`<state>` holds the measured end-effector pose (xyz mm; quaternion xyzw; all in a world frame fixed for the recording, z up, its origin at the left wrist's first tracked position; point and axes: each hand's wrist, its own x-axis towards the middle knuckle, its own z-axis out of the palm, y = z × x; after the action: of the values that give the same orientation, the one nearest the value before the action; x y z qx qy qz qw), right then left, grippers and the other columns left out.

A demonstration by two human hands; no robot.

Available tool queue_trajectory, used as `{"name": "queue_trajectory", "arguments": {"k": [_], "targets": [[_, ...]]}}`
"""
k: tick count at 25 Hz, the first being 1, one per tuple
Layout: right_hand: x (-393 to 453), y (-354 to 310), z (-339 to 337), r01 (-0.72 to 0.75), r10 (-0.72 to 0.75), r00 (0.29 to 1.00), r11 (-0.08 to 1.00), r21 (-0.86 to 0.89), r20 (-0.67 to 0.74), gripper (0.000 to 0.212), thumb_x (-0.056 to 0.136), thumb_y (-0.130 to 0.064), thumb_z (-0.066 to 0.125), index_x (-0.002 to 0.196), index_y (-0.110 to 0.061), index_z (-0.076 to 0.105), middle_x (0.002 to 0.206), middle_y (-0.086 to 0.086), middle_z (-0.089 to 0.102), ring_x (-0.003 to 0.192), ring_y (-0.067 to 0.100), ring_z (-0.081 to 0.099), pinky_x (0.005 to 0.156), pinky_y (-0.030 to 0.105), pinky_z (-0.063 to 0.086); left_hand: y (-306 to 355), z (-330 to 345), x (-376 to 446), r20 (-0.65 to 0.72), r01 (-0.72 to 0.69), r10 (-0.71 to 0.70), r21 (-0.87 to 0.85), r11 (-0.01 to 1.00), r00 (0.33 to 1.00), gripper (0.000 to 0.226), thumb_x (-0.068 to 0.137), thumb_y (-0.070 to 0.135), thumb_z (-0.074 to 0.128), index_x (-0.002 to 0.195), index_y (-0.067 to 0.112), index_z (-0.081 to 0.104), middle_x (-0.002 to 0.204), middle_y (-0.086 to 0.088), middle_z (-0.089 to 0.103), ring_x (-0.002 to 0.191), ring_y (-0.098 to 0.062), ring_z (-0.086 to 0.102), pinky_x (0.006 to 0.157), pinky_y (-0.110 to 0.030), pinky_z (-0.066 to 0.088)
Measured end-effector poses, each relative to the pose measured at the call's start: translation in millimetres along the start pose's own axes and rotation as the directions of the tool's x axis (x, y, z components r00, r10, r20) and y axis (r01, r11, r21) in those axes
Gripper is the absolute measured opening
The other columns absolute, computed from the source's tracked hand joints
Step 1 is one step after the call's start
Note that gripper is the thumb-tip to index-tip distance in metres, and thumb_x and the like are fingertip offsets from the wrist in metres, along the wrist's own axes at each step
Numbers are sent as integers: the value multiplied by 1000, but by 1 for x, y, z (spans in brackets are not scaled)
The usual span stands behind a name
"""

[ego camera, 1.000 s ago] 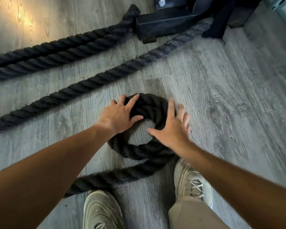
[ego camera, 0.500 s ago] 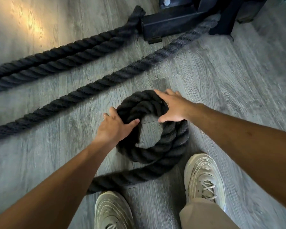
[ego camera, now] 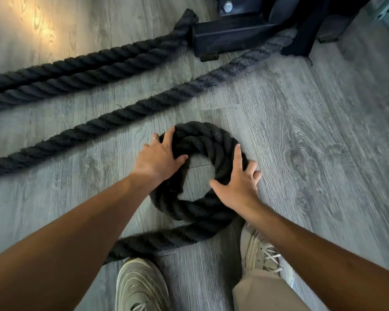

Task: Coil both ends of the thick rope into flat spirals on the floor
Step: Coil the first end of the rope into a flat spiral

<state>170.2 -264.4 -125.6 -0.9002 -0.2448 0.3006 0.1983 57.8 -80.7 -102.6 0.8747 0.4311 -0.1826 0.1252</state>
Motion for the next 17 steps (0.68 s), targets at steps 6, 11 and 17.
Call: {"name": "queue_trajectory", "arguments": {"k": [6,11,17], "targets": [[79,-29,-50,368,-279,873,915,-165,400,117,74,-38,80,147,-67,-7,163,-6,8,150,32,5,116,56,27,-12,17,-48,52,259,-257,-25,966,965,98,80,84,41,133,3,32,123,-23,59,107,-40,65,76,-42,53],[90,-47,-59,437,-305,834,874,-213,460,115,77,-33,83,150,-64,0,167,-14,4,154,32,-2,119,57,16,-14,-9,-20,-3,198,-199,-72,978,980,103,80,84,45,144,5,29,140,-20,44,127,-40,49,100,-47,46],[11,-1,-18,-33,26,999,987,-158,-47,126,68,-72,73,155,-42,-13,160,14,10,142,43,15,110,62,29,-13,-18,18,89,-75,87,-134,988,992,90,88,67,57,159,39,10,152,-17,36,127,-46,50,100,-54,49]]}}
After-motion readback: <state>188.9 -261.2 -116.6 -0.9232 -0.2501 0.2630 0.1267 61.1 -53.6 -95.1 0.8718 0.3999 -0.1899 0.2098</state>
